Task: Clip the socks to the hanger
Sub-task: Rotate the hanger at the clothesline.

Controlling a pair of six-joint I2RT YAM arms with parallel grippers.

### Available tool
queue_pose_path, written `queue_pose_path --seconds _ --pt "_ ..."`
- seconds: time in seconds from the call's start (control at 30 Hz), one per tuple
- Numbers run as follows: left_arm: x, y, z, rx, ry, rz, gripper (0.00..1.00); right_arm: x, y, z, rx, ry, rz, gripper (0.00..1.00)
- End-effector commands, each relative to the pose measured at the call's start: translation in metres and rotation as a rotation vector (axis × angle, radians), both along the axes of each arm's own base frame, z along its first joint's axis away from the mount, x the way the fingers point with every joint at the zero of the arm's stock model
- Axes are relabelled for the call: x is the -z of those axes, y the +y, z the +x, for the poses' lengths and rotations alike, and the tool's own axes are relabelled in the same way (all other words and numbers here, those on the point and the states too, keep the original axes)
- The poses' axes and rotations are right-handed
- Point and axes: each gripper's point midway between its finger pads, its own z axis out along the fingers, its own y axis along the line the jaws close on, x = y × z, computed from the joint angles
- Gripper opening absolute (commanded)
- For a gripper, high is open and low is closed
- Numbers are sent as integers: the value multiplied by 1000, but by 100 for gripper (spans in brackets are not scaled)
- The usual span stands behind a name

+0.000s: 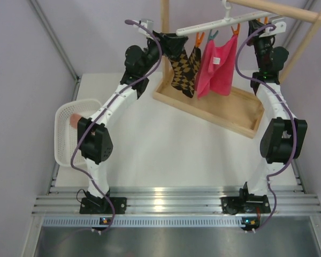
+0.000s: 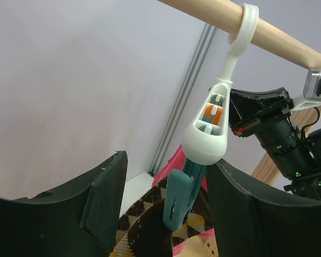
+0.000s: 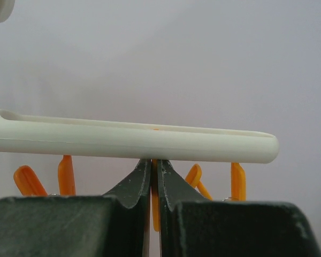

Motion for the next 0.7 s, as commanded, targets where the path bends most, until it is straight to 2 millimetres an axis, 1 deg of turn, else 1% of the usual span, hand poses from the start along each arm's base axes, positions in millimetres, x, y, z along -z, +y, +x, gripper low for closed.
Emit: queue_pose_path --seconds 0.0,0.03,0.07,0.1,0.13,0.17,0.23,0.33,0.37,0.4,0.43,0.47,0.5,0.57,0.6,0.63,0.67 --pt "-54 20 -36 -12 -104 -19 64 -73 35 -55 -90 -201 -59 0" --pt "-54 22 -38 -10 -93 -26 65 -74 37 -56 -93 -203 -61 0" --pt "-47 21 -39 -1 -73 -23 68 -73 36 -54 -93 -196 -59 0" --pt "-54 24 -46 -1 -90 -32 72 -77 37 -55 -93 -201 -59 0" --pt "-53 26 -46 -8 -82 -35 77 -75 37 -52 -95 -194 -58 0" --pt "-49 29 -44 -27 -70 -37 86 -76 36 -51 -90 -194 -55 0" --pt "-47 33 -43 -59 -54 -17 88 -75 34 -48 -69 -197 -73 0" --pt "-48 40 -48 -100 -91 33 87 -77 34 -49 -71 -203 -74 0" --pt "-43 40 -48 -108 -92 57 86 -80 35 -50 -73 -209 -75 0" --pt "-43 42 -52 -104 -89 68 83 -80 35 -50 -74 -208 -74 0" --pt "-39 40 -55 -78 -77 84 79 -79 35 -49 -76 -206 -73 0" --pt "-41 37 -61 -38 -79 82 73 -80 35 -50 -75 -210 -75 0" --pt "-41 31 -71 25 -96 100 59 -81 35 -50 -76 -209 -74 0" --pt "-49 27 -81 84 -102 62 47 -80 35 -50 -79 -207 -73 0" --pt "-51 26 -85 110 -106 50 37 -80 35 -50 -80 -207 -72 0" --pt "-60 23 -92 149 -112 18 31 -80 37 -51 -82 -207 -73 0" --pt "-56 19 -89 165 -97 14 27 -80 36 -51 -82 -205 -74 0"
